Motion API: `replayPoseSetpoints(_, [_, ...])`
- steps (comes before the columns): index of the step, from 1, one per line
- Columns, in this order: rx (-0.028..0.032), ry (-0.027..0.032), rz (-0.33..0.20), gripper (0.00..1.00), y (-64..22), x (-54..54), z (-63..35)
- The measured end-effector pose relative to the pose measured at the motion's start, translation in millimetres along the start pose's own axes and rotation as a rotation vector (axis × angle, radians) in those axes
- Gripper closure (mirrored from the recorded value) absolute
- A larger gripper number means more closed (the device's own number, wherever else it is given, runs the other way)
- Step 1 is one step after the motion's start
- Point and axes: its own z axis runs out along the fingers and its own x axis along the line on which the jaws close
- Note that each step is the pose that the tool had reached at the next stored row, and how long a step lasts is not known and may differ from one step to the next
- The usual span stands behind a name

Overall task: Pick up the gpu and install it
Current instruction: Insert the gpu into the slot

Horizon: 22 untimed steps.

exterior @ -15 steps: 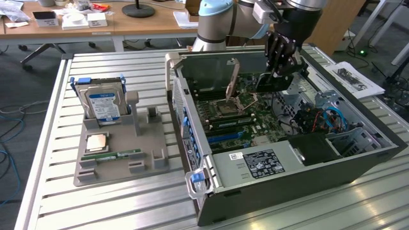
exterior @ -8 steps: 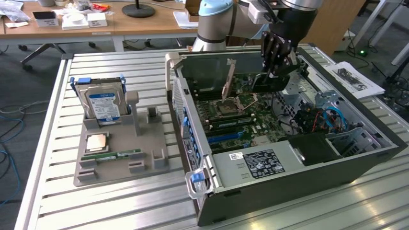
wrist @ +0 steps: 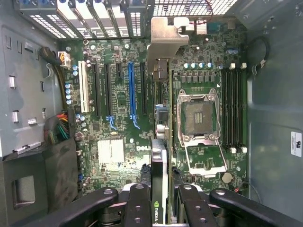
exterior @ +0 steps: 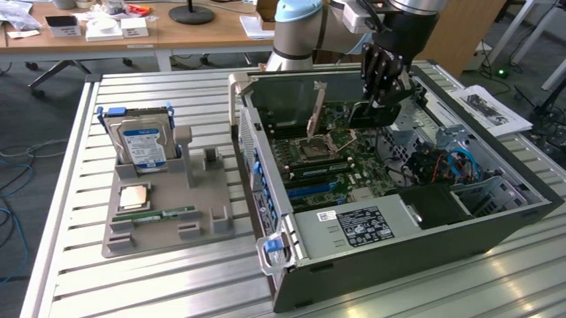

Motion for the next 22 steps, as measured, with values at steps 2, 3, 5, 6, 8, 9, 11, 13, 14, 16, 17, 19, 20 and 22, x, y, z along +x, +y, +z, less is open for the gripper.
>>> replayPoseSetpoints(2, [0.0001,-0.0002,0.000,0.73,0.0,0.1,1.1])
replayPoseSetpoints(3, [0.0001,-0.0002,0.000,0.73,0.0,0.1,1.8])
replayPoseSetpoints(5, [0.0001,-0.0002,0.000,0.73,0.0,0.1,3.4])
replayPoseSetpoints(6, [0.0000,-0.0001,0.000,0.73,0.0,0.2,4.1])
replayPoseSetpoints(8, [0.0000,-0.0001,0.000,0.73,0.1,0.2,6.0])
replayPoseSetpoints(9, [0.0001,-0.0001,0.000,0.73,0.1,0.2,7.1])
replayPoseSetpoints(11, [0.0000,-0.0001,0.000,0.73,0.2,0.3,9.4])
replayPoseSetpoints(13, [0.0001,-0.0002,0.000,0.73,0.3,0.4,11.9])
replayPoseSetpoints(14, [0.0000,-0.0001,0.000,0.73,0.3,0.5,12.8])
replayPoseSetpoints(16, [0.0001,-0.0001,0.000,0.73,0.4,0.5,14.5])
replayPoseSetpoints(17, [0.0000,-0.0001,0.000,0.73,0.4,0.6,15.2])
replayPoseSetpoints(19, [0.0000,0.0002,0.000,0.73,0.4,0.6,15.5])
replayPoseSetpoints(20, [0.0000,0.0002,0.000,0.73,0.5,0.6,15.6])
replayPoseSetpoints(22, [0.0000,0.0000,0.000,0.73,0.5,0.6,15.7])
